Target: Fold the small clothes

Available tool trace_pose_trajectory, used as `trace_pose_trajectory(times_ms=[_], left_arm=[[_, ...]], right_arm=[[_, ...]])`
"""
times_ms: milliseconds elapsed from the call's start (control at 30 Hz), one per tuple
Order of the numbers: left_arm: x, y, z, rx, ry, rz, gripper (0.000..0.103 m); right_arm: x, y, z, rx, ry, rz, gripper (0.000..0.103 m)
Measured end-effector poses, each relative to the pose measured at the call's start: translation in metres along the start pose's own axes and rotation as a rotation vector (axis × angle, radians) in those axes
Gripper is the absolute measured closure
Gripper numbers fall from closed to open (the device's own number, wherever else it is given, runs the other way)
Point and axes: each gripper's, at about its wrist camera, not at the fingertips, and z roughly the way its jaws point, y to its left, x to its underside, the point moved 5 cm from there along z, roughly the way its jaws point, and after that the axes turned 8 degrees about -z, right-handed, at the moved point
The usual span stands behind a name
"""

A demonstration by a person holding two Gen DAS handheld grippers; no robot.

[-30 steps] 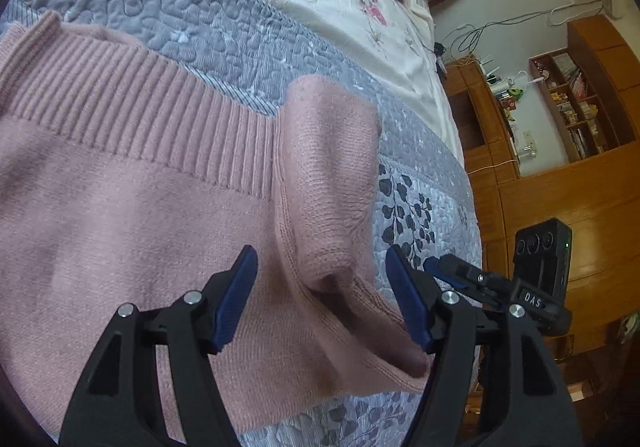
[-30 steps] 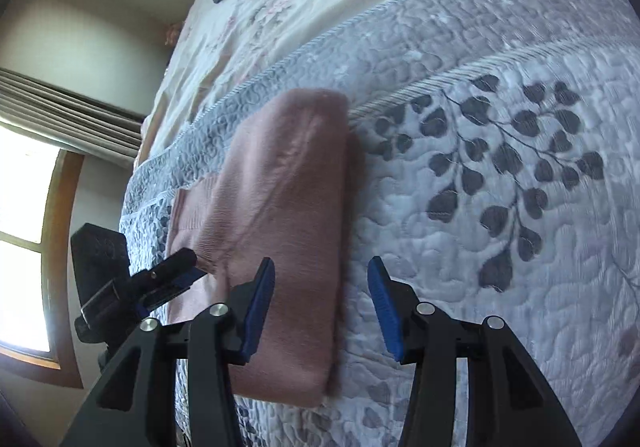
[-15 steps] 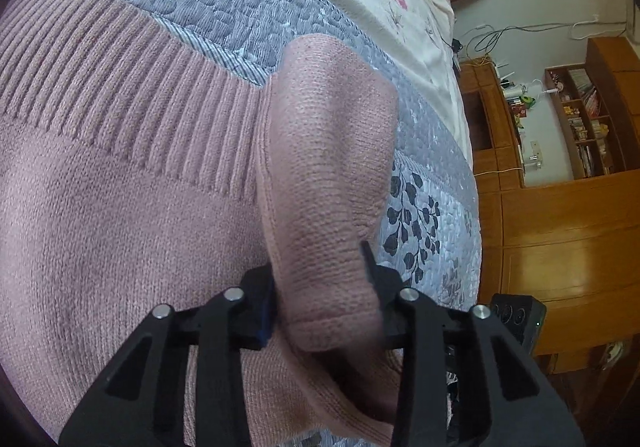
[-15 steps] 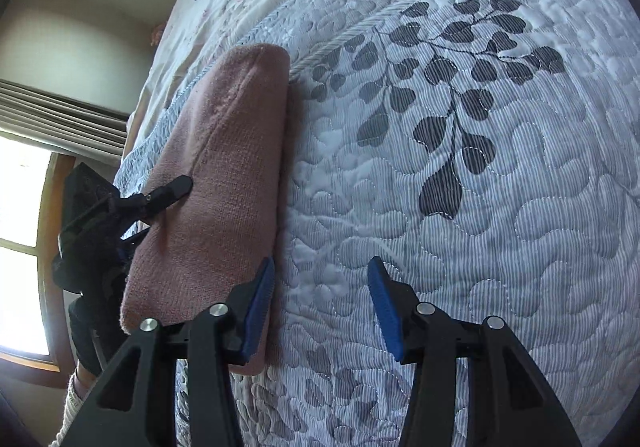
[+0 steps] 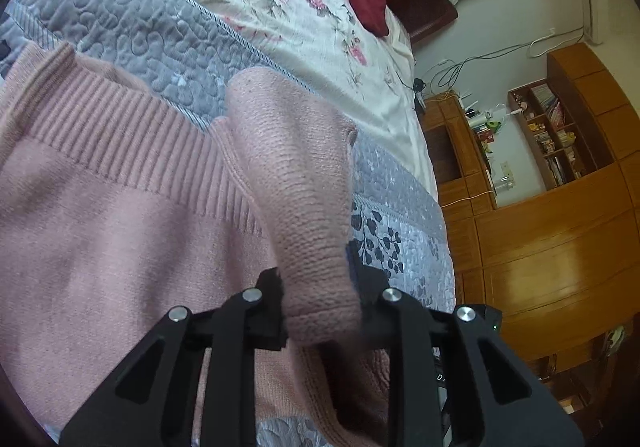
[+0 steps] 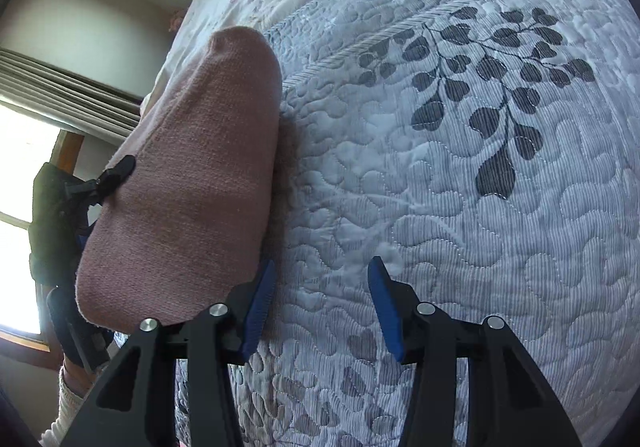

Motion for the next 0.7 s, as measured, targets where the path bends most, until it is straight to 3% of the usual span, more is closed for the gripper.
trace_pose_trajectory(times_ms=[267,700], left_arm=[[-0.023,0.031,-0.058,-0.046,-0.069,-0.028,0.082],[-0.049,0.103,-0.129,-0.056,-0.136,-0.118,0.082]], right_arm=[[-0.010,0.041,0.022,-0.041,0.024,-0.071,0.052],[-0.004,0.095,0.060,-0.137,0.070,-0.124,0.050]])
